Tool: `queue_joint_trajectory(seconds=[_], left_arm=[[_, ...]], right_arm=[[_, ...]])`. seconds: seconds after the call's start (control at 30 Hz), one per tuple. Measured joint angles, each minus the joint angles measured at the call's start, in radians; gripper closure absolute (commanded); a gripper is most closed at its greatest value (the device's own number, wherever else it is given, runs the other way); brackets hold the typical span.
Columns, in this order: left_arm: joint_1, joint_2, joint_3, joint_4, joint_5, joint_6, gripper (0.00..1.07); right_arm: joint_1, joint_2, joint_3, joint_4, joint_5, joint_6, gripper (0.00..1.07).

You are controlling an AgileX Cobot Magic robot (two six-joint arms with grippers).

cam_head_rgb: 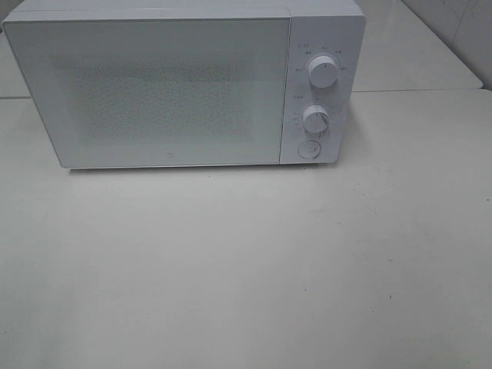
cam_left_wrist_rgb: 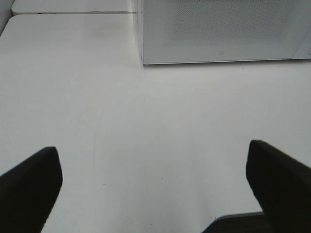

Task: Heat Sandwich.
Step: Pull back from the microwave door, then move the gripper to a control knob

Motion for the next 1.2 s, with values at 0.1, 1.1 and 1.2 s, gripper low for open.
queue_joint_trajectory(seconds=[0.1, 1.1, 1.2], left_arm=[[0.0, 0.0, 0.0, 0.0, 0.0, 0.0, 0.1], [0.0, 0.0, 0.0, 0.0, 0.0, 0.0, 0.1], [0.0, 0.0, 0.0, 0.0, 0.0, 0.0, 0.1]], right_arm=[[0.0, 0.0, 0.0, 0.0, 0.0, 0.0, 0.34], [0.0, 0.0, -0.019, 0.0, -0.142, 0.0, 0.34], [0.0, 0.017, -0.013, 0.0, -0.236, 0.0, 0.34]])
